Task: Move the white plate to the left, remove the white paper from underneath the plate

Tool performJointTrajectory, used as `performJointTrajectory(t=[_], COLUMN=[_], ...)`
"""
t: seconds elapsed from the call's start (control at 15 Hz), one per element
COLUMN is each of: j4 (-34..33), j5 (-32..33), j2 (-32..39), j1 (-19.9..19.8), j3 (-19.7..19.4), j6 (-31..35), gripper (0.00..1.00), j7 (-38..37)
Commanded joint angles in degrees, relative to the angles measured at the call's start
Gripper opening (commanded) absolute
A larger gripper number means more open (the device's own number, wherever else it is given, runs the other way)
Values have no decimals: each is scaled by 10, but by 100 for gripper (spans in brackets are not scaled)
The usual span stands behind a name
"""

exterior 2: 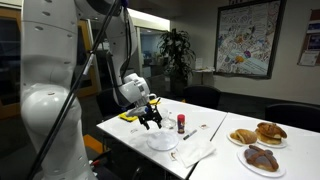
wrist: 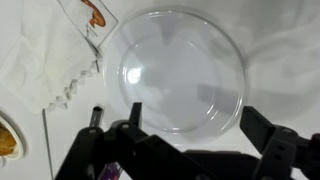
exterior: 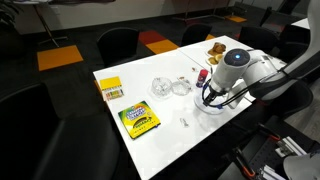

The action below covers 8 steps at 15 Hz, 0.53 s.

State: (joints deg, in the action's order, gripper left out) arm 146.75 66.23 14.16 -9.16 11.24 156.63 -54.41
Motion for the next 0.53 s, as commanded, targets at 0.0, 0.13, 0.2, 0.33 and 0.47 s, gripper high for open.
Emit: performJointTrajectory(t=[0.0, 0.13, 0.2, 0.33, 0.47], j4=[-48, -62, -69, -81, -91], j5=[27, 28, 26, 22, 22], j2=[71, 97, 107, 125, 139], j1=[4, 4, 4, 7, 8], j3=[-7, -8, -8, -6, -6], j6=[24, 26, 24, 16, 14], gripper=[100, 100, 100, 100, 100], j7=[-30, -35, -35, -37, -39])
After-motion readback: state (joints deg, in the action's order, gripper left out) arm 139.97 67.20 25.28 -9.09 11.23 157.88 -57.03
